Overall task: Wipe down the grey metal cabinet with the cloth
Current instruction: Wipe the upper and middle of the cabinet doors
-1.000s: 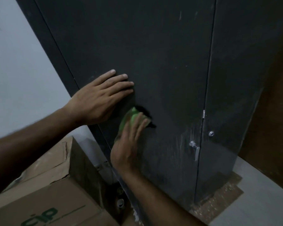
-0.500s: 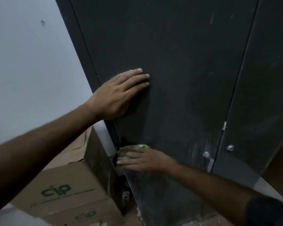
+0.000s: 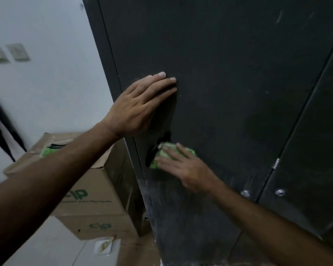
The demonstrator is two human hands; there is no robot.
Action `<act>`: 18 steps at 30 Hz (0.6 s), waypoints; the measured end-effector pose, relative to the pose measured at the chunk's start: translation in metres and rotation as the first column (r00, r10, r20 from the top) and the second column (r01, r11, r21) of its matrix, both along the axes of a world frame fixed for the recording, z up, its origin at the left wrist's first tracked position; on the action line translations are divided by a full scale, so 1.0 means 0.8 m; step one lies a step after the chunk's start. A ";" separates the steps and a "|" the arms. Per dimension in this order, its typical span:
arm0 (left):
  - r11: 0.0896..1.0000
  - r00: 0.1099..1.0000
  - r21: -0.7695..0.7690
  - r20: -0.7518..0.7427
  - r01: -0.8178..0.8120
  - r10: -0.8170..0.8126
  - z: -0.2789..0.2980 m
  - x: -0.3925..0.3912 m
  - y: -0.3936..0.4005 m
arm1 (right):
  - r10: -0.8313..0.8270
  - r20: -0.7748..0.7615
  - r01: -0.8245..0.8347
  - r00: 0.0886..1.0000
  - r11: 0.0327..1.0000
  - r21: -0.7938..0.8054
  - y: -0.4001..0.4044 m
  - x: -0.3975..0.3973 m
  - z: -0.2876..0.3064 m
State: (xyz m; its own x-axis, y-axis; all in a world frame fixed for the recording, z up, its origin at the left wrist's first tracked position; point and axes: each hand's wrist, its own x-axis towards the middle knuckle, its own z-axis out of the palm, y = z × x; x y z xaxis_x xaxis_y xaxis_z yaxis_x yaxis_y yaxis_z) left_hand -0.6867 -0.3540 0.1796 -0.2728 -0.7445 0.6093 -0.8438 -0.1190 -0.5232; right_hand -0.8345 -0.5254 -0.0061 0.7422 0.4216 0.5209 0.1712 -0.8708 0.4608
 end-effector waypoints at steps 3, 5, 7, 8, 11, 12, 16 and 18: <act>0.999 1.000 -0.040 0.013 -0.021 0.022 -0.006 0.007 -0.001 | -0.112 0.216 0.031 0.970 0.937 0.347 0.023 0.017 0.014; 0.997 0.998 -0.077 0.046 -0.030 0.034 -0.009 0.011 -0.003 | -0.108 0.198 0.032 0.974 0.935 0.353 0.040 0.027 0.002; 0.995 0.997 -0.102 0.079 -0.016 0.024 -0.012 0.015 -0.005 | 0.069 -0.020 -0.067 0.997 0.995 0.078 0.034 0.016 -0.022; 0.995 0.996 -0.104 0.086 -0.008 0.017 -0.013 0.016 -0.007 | 0.122 -0.120 -0.127 0.985 0.991 -0.035 0.019 0.007 -0.029; 0.992 0.995 -0.125 0.099 0.012 0.001 -0.015 0.021 -0.010 | 0.148 -0.090 -0.144 0.985 0.988 0.048 -0.024 -0.020 -0.019; 0.991 0.995 -0.135 0.105 0.016 -0.002 -0.015 0.022 -0.010 | 0.121 -0.010 -0.118 0.993 0.980 0.158 -0.027 -0.023 -0.012; 0.986 0.993 -0.166 0.118 0.021 -0.001 -0.020 0.026 -0.013 | 0.001 0.204 -0.087 0.979 0.907 0.412 0.019 0.014 0.009; 0.970 0.995 -0.243 0.103 0.027 -0.002 -0.028 0.027 -0.016 | 0.071 0.160 -0.119 0.985 0.942 0.314 0.041 0.032 -0.008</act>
State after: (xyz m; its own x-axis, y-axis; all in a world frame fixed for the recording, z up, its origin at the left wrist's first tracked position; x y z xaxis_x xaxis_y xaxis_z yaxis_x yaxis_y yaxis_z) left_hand -0.6653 -0.3666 0.1570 -0.3523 -0.5726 0.7402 -0.7903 -0.2416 -0.5631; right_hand -0.8086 -0.4926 -0.0123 0.6136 0.2789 0.7387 0.2126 -0.9593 0.1856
